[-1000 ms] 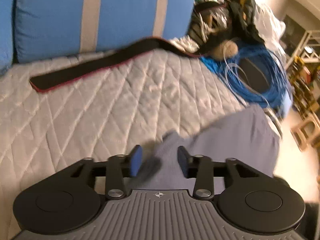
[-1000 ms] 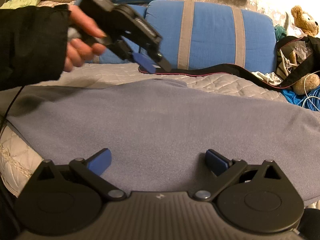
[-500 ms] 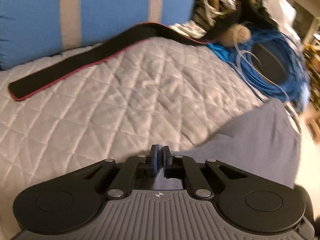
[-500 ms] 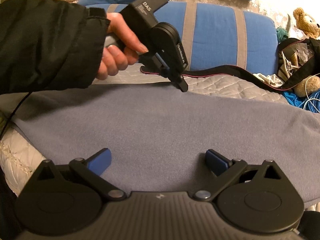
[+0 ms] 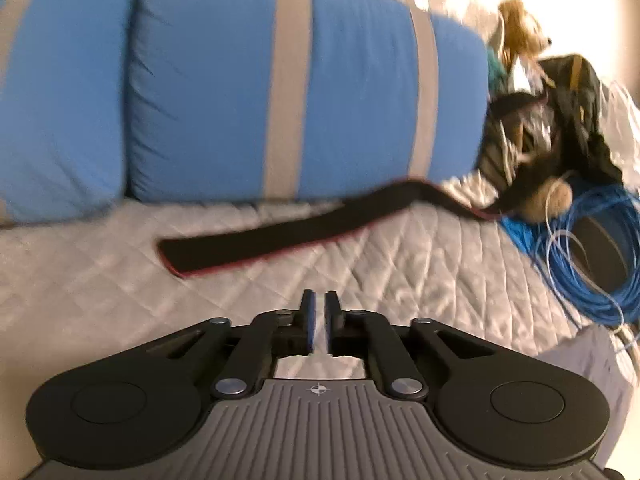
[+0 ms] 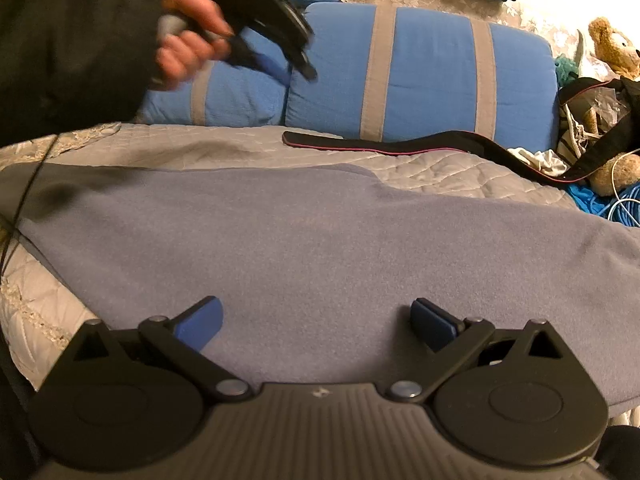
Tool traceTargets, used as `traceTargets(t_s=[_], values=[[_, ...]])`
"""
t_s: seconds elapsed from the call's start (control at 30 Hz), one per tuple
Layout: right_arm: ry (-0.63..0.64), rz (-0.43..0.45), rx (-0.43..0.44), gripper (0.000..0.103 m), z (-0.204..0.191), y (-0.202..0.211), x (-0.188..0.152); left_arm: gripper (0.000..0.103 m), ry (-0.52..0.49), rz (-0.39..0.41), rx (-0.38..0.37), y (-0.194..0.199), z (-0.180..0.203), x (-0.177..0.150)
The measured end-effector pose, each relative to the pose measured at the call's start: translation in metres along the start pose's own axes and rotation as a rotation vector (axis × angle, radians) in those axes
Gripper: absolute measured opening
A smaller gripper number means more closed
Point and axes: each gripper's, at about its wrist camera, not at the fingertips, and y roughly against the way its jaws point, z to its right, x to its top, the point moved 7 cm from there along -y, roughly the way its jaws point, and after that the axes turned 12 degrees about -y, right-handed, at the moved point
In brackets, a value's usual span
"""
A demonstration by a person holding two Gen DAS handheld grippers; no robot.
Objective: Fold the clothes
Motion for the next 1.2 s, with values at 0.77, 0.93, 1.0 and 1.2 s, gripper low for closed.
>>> traceTargets(t_s=[0.77, 0.93, 1.0, 1.2], values=[[-0.016, 0.002, -0.092, 0.103, -0.006, -0.003, 0.000, 0.073, 0.269, 0.009, 0.237, 0.295, -0.196, -0.152], [-0.015, 0.011, -0.097, 0.103, -0.006, -0.003, 0.000, 0.073, 0.522, 0.077, 0.248, 0.322, -0.244, -0.210], [-0.014, 0.014, -0.098, 0.103, -0.006, -0.003, 0.000, 0.073, 0.616, 0.097, 0.257, 0.329, -0.261, -0.234], [-0.014, 0.019, -0.100, 0.103, -0.007, -0.004, 0.000, 0.073, 0.909, 0.186, 0.234, 0.337, -0.294, -0.304]])
